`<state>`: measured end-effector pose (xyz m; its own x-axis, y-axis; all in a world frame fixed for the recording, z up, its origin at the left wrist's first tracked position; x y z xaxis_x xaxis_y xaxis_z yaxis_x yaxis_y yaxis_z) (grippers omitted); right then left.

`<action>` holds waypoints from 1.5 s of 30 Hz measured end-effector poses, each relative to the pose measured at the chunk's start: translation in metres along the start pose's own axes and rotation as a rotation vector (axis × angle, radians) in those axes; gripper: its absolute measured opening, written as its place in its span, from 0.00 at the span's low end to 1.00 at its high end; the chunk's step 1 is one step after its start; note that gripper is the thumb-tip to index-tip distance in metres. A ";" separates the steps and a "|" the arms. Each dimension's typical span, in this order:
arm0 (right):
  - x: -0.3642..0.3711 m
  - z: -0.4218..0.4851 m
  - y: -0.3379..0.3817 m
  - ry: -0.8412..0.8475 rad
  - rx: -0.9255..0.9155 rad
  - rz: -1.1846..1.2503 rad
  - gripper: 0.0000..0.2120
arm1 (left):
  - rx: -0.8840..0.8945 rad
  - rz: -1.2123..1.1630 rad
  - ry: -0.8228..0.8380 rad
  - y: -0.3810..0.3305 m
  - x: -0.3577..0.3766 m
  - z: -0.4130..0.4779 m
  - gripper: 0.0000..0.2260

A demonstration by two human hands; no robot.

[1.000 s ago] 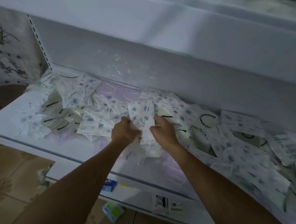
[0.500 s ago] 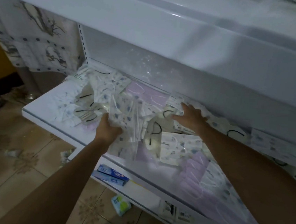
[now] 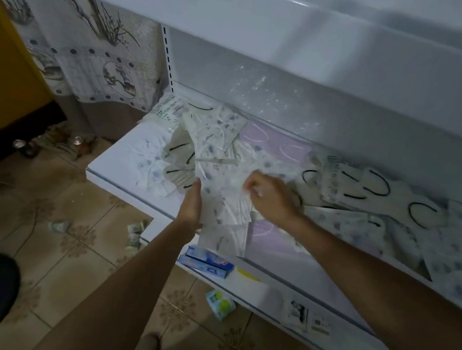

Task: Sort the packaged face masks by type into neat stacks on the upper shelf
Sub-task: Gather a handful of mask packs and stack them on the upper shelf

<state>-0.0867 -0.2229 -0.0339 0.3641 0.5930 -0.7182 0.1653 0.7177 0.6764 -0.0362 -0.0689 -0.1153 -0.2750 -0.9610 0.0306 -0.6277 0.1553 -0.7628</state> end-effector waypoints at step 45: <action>0.079 -0.027 0.052 0.042 0.680 0.400 0.42 | -0.045 -0.222 0.173 -0.007 -0.107 -0.016 0.10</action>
<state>-0.0740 -0.1288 -0.0594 0.4812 0.7822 -0.3959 0.5581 0.0749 0.8264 -0.0142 0.0364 -0.1025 -0.2450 -0.9197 0.3070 -0.7171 -0.0412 -0.6958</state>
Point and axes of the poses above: each hand's wrist, its own z-axis towards the middle knuckle, its own x-axis out of the palm, y = z × x, the point moved 9 cm from there along z, towards the middle knuckle, and after that the axes turned 6 degrees about -y, right-handed, at the moved point
